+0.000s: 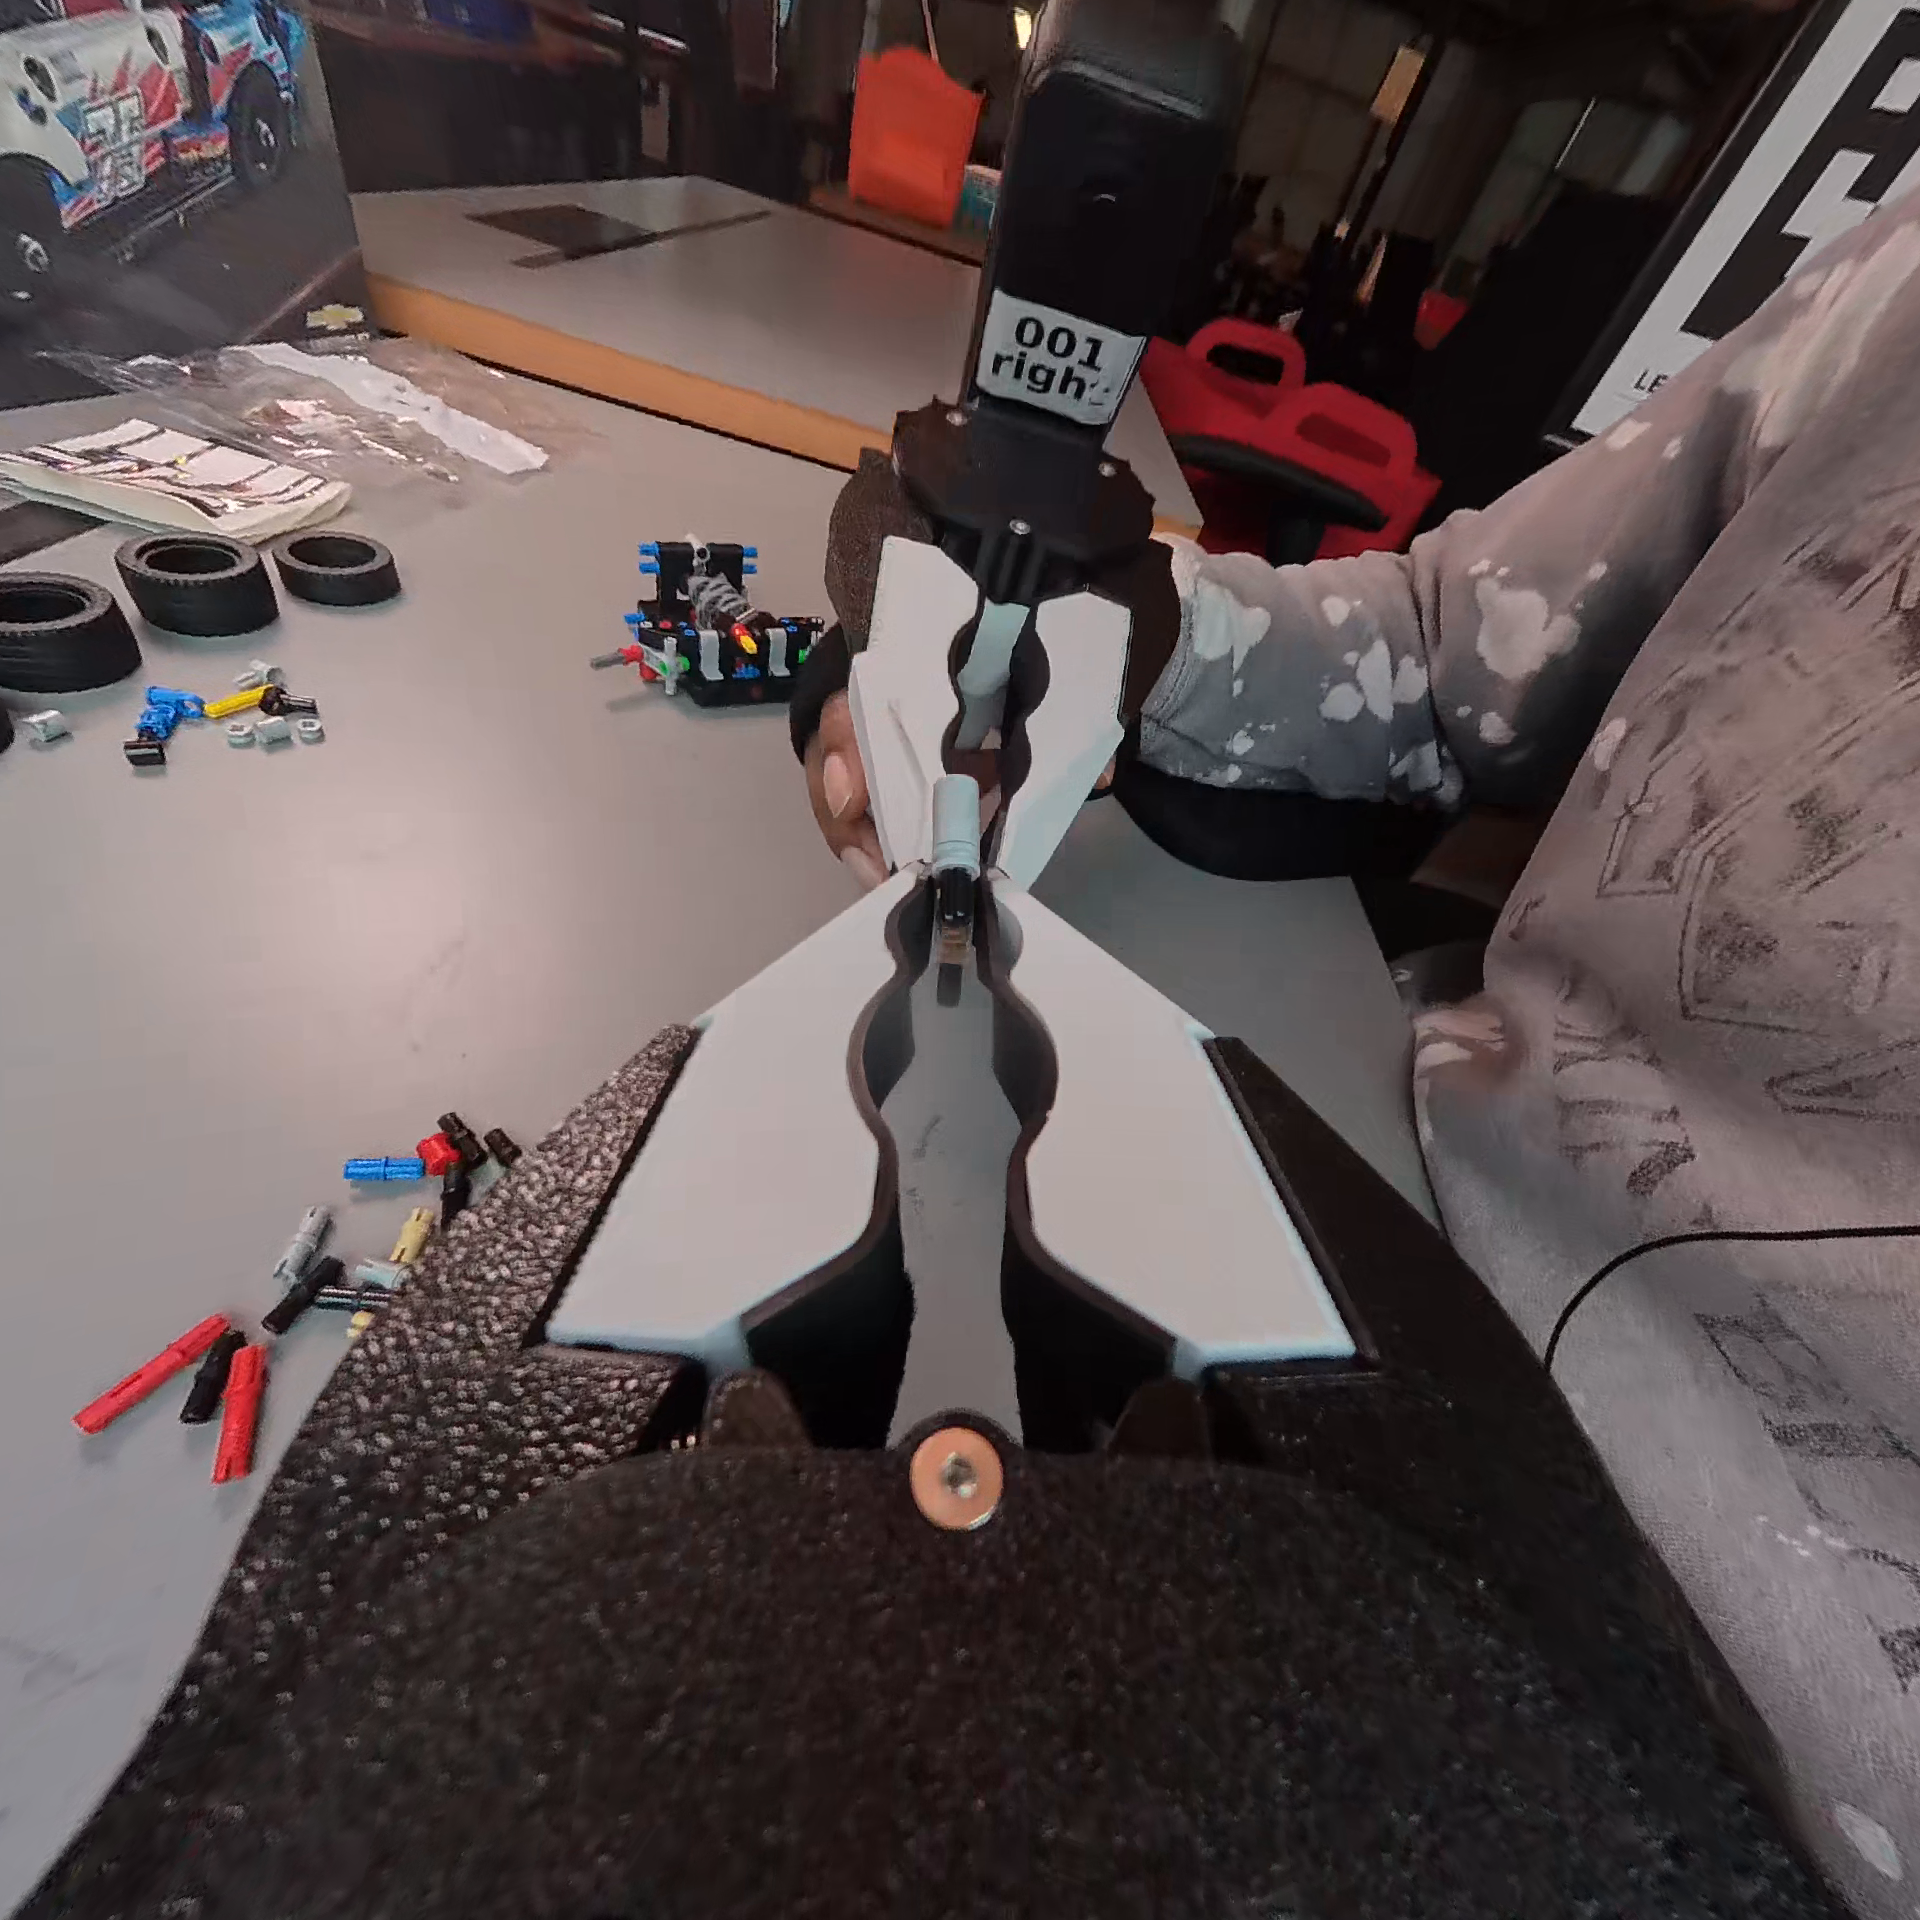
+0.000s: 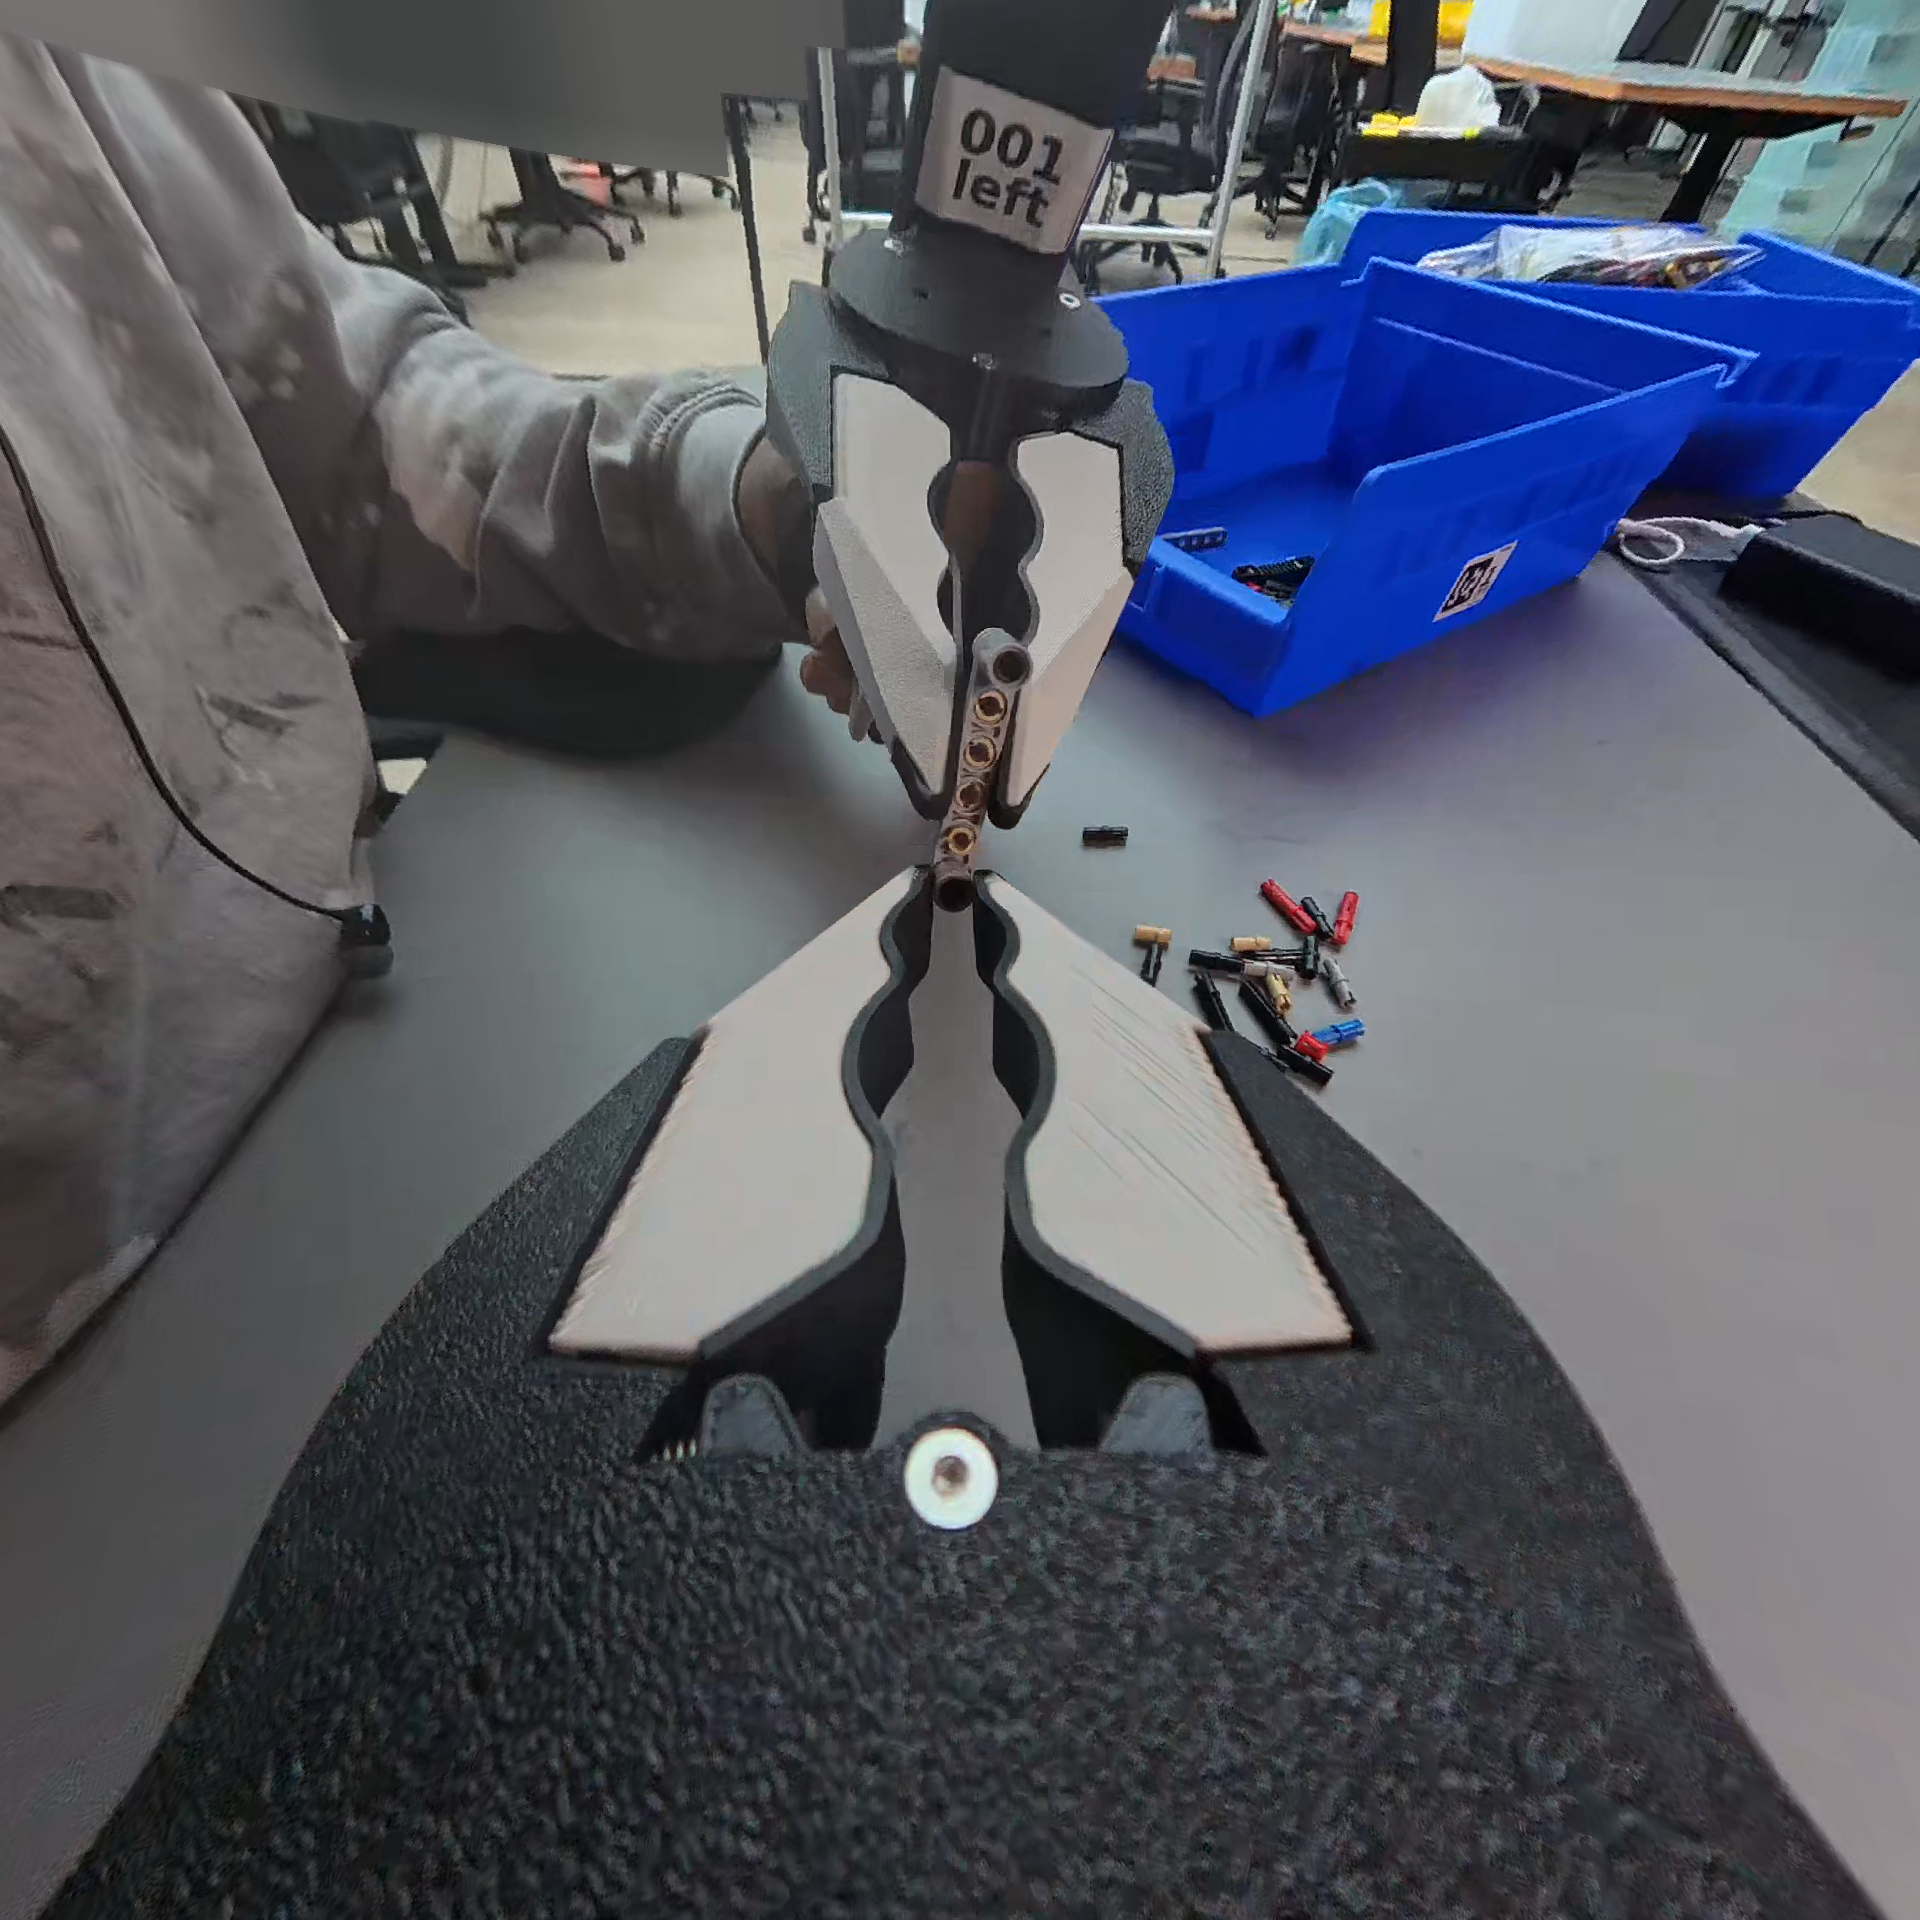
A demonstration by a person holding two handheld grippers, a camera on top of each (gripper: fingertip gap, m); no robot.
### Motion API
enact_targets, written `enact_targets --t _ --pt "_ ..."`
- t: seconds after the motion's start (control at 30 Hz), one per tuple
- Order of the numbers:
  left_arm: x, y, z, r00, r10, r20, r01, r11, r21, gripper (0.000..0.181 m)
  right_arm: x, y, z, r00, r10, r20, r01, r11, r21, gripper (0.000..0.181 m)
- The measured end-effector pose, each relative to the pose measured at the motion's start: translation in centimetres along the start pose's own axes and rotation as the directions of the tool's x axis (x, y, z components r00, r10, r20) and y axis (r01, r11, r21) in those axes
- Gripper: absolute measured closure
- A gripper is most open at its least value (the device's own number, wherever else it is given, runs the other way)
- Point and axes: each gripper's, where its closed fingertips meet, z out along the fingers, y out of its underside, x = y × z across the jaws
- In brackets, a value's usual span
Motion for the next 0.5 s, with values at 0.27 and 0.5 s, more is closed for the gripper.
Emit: enact_targets --t 0.27,0.5 --pt "0.9 -0.2 -0.2 0.998 0.045 -0.047 -0.043 0.998 0.041 0.166 -0.4 -3.0 -1.4 0.989 0.13 0.072 -0.144 0.958 0.25 0.174" --pt "1.2 -0.4 0.0 0.998 0.023 -0.065 -0.019 0.998 0.062 0.172 -0.5 -2.4 -0.9 0.995 0.09 0.041 -0.097 0.971 0.22 0.174"
